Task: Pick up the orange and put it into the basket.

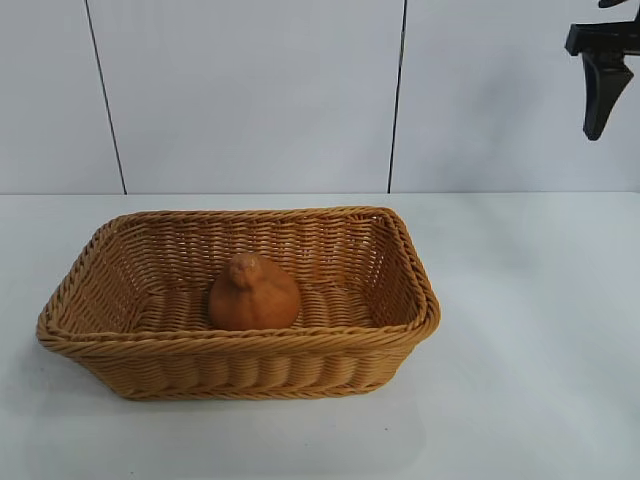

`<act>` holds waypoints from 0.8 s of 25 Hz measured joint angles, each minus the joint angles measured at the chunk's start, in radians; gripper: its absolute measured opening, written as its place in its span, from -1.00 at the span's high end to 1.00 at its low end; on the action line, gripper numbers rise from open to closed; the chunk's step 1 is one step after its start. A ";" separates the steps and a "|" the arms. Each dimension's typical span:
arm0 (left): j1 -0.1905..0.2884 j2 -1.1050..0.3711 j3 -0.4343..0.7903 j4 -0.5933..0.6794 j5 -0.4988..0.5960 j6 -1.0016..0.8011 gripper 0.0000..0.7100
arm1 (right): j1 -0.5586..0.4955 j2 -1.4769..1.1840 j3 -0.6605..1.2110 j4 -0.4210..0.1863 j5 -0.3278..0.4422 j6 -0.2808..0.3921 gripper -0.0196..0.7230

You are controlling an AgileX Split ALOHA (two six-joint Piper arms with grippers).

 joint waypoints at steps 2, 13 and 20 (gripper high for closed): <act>0.000 0.000 0.000 0.000 0.000 0.000 -0.48 | 0.000 -0.123 0.128 0.016 0.000 -0.001 -0.56; 0.000 0.000 0.000 0.000 0.000 0.000 -0.48 | 0.000 -0.809 0.624 0.034 -0.119 -0.003 -0.56; 0.000 0.000 0.000 0.000 0.000 0.000 -0.48 | 0.000 -1.142 0.708 0.034 -0.180 -0.004 -0.56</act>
